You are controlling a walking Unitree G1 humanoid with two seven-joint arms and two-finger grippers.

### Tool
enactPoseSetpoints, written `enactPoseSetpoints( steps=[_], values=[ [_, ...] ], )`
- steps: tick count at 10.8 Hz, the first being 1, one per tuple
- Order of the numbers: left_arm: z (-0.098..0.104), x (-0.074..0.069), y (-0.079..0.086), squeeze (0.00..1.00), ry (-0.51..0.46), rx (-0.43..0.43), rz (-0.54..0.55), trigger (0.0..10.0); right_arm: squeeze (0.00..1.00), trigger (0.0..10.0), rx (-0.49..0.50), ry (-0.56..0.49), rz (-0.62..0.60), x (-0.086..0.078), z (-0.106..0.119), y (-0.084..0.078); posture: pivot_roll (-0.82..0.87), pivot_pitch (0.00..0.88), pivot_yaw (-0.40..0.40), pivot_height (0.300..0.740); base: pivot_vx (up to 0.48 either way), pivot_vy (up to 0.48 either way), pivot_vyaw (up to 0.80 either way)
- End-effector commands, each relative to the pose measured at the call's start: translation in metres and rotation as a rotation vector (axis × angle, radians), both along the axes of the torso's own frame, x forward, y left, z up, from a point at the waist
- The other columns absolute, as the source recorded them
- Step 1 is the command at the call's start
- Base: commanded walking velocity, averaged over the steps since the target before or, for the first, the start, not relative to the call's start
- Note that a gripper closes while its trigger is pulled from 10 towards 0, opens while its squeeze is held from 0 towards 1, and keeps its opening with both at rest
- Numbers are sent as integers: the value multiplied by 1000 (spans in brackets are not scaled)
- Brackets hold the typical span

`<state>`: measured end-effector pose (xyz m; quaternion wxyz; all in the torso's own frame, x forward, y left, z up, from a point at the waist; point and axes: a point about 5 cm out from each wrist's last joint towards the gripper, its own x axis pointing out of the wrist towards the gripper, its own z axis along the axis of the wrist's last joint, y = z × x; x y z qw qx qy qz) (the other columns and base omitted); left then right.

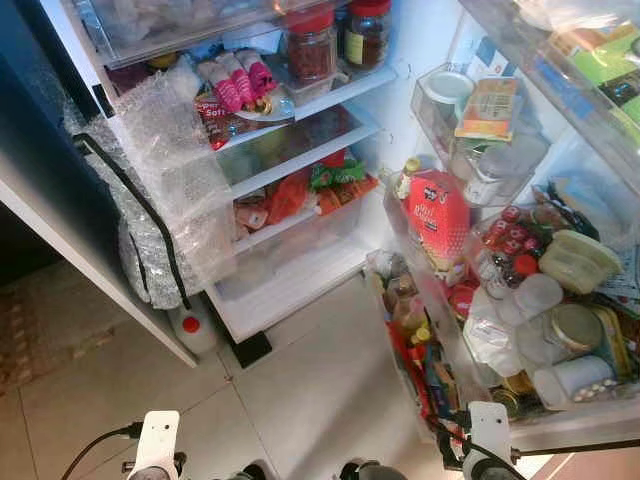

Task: Restocking fridge

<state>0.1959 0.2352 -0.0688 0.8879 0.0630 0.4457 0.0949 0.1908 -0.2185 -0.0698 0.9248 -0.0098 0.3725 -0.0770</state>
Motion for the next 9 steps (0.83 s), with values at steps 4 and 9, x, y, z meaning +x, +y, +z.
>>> enactPoseSetpoints(
  steps=[4, 9],
  values=[
    [-5, -10, 0, 0, 25, -2, 8, 10000, 0, 10000, 10, 26, -21, -9, -4, -2, -181, 211, -10, 740, 0, 0, 0],
    [-5, -10, 1, 0, 23, 5, 1, 10000, 0, 10000, 11, 26, -22, -8, -4, -2, -182, 200, -3, 740, 0, 0, 0]
  ],
)
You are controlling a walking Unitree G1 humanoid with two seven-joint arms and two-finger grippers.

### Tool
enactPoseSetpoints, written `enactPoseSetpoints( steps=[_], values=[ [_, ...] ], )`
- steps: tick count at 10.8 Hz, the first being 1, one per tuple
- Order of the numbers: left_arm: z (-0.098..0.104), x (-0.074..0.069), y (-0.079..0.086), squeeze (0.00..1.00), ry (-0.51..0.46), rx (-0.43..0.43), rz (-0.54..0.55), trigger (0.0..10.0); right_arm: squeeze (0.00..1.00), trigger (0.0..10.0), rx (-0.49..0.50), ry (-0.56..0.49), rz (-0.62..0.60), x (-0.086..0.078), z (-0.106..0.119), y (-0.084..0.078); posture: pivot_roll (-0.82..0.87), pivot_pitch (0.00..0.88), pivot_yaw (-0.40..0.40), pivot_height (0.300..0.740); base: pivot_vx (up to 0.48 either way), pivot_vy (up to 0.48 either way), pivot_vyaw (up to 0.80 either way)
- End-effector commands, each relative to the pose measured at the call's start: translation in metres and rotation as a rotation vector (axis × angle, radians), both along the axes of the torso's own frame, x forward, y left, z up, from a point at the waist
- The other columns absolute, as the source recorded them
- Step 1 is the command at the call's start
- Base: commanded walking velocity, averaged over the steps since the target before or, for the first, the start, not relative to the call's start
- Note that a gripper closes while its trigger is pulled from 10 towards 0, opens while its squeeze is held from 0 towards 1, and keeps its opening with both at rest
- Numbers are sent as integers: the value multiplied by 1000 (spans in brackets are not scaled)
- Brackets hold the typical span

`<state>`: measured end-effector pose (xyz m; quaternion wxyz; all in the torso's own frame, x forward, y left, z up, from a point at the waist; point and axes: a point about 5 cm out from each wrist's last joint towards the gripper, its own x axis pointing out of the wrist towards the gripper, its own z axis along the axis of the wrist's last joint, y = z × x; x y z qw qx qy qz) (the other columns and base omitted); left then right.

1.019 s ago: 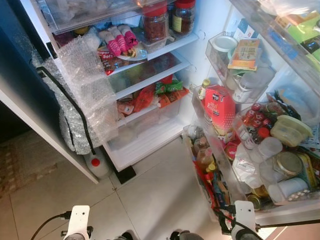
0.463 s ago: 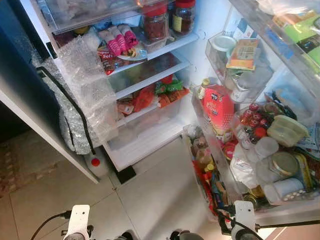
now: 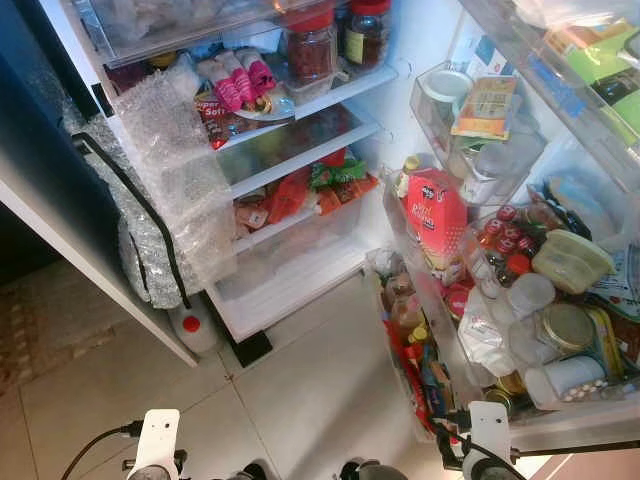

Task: Restocking fridge

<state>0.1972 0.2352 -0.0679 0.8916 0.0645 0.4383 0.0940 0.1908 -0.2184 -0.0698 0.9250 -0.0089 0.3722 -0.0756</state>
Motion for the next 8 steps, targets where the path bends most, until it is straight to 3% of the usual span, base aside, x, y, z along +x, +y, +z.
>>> enactPoseSetpoints(
  steps=[1, 8],
  values=[
    [-6, -11, 1, 0, 39, 3, 3, 10000, 0, 10000, 8, 28, -23, -8, -4, -2, -183, 196, -2, 740, 0, 0, 0],
    [-5, -10, 1, 0, 36, 3, 8, 10000, 0, 10000, 10, 31, -23, -8, -4, -2, -182, 203, -7, 740, 0, 0, 0]
  ],
)
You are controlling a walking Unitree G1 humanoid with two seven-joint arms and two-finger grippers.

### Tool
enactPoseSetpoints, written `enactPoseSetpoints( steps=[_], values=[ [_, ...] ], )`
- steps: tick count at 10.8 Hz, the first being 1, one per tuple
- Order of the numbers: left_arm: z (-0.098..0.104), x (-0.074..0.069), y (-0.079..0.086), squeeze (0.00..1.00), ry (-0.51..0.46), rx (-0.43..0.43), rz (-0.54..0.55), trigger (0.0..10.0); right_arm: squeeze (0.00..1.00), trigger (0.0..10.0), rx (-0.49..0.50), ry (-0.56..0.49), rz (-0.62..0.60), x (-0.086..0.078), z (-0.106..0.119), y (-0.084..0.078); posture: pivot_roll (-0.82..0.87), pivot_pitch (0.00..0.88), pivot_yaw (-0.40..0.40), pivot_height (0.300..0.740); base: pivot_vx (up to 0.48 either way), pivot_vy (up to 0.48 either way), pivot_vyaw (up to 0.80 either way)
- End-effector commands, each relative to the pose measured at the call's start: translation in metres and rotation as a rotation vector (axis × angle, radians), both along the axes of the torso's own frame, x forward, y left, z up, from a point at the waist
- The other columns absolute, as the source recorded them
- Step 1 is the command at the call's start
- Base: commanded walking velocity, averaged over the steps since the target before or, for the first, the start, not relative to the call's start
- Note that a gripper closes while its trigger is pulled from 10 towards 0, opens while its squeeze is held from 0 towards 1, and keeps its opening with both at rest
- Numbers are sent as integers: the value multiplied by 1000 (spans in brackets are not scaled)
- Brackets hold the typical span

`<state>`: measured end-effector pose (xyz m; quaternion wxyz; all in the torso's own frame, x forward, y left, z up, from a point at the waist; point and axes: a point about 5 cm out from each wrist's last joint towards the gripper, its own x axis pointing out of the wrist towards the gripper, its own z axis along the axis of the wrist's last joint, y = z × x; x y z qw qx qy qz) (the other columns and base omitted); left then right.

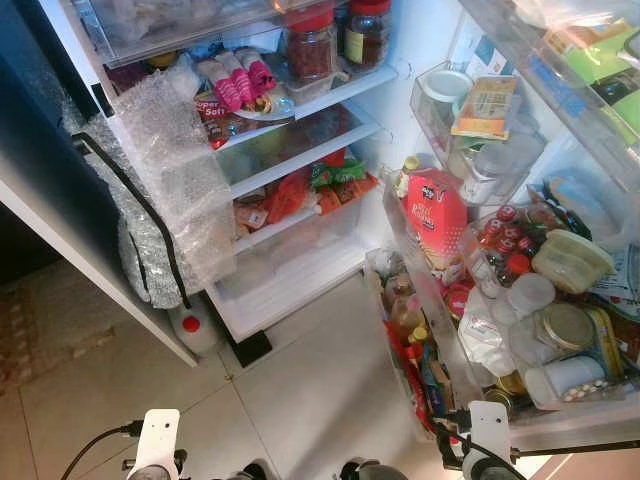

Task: Restocking fridge

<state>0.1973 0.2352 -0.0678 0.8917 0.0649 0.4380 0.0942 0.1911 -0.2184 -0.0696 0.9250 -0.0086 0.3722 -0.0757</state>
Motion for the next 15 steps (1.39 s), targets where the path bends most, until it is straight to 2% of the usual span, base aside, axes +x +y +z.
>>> enactPoseSetpoints(
  steps=[1, 11, 15],
  values=[
    [-6, -10, 1, 0, 37, 2, 8, 10000, 0, 10000, 10, 33, -23, -9, -5, -2, -182, 204, -7, 740, 0, 0, 0],
    [-5, -11, 1, 0, 32, 5, 13, 10000, 0, 10000, 8, 31, -23, -8, -4, -2, -185, 197, -9, 740, 0, 0, 0],
    [-3, -6, -1, 0, -9, -2, 20, 10000, 0, 10000, -1, -99, -42, 17, 12, -5, -192, 155, -2, 740, 0, 0, 0]
  ],
)
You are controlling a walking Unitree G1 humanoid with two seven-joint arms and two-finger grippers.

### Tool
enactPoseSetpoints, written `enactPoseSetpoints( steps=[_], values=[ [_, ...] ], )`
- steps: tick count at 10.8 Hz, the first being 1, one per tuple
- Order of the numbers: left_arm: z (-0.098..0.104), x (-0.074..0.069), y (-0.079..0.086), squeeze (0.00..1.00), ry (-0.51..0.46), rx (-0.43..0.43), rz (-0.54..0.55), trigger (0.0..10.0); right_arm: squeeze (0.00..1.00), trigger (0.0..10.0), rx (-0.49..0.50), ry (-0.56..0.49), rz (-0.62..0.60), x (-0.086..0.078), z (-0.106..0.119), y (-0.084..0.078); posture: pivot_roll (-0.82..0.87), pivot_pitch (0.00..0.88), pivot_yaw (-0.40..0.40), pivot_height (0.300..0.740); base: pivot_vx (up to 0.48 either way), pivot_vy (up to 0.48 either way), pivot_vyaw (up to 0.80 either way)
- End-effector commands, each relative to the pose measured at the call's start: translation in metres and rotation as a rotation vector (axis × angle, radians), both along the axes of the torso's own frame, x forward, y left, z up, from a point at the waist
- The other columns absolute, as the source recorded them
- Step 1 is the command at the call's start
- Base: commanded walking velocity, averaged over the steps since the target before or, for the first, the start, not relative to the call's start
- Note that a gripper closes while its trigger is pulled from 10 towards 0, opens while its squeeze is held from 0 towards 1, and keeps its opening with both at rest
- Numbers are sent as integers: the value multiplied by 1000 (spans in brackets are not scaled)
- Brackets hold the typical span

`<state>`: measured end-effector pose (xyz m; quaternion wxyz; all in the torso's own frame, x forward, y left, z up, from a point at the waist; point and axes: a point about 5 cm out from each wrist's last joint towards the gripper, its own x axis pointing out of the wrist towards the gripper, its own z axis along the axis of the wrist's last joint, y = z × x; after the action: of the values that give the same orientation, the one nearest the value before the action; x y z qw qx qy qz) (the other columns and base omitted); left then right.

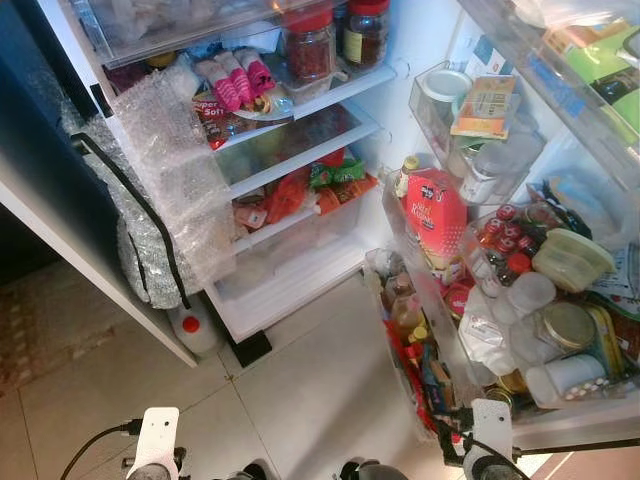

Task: Restocking fridge

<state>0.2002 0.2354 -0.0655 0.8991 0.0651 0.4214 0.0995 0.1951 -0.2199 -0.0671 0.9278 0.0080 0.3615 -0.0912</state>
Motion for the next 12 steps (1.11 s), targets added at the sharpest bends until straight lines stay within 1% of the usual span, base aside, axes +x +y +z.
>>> enactPoseSetpoints(
  steps=[1, 3, 4, 5, 6, 7, 8, 9, 10, 12],
  values=[
    [-4, -6, -2, 0, 7, -12, 10, 10000, 0, 10000, -26, -115, -4, 21, 16, -4, -194, 145, -3, 740, 0, 0, 0],
    [1, 0, -4, 0, -78, -29, 6, 10000, 0, 10000, -33, -201, -17, 33, 27, -6, -193, 132, -7, 740, 0, 0, 0],
    [5, 5, -4, 0, -126, -19, -15, 10000, 0, 10000, -34, -220, -15, 37, 30, -6, -193, 130, -7, 740, 0, 0, 0],
    [10, 9, -5, 0, -187, -14, -34, 10000, 0, 10000, -34, -218, -15, 38, 30, -6, -196, 126, -7, 740, 0, 0, 0],
    [15, 14, -8, 0, -255, -34, -38, 10000, 0, 10000, -34, -209, -16, 38, 30, -6, -175, 123, -10, 740, 0, 0, 0],
    [53, 67, -15, 0, -429, -14, -88, 10000, 0, 10000, -33, -212, -12, 39, 30, -5, -164, 122, -12, 740, 0, 0, 0],
    [96, 112, -22, 0, -555, -11, -121, 10000, 0, 10000, -27, -219, -6, 42, 31, -2, -169, 121, -7, 740, 0, 0, 0],
    [88, 108, -23, 0, -502, -11, -112, 10000, 0, 10000, -17, -207, -5, 42, 30, 0, -182, 120, -2, 740, 0, 0, 0],
    [78, 99, -23, 0, -472, -20, -93, 10000, 0, 10000, -13, -185, 3, 40, 27, 1, -188, 128, -1, 740, 0, 0, 0],
    [65, 87, -22, 0, -410, -23, -91, 10000, 0, 10000, -21, -131, 15, 31, 20, 1, -186, 137, -3, 740, 0, 0, 0]
  ],
)
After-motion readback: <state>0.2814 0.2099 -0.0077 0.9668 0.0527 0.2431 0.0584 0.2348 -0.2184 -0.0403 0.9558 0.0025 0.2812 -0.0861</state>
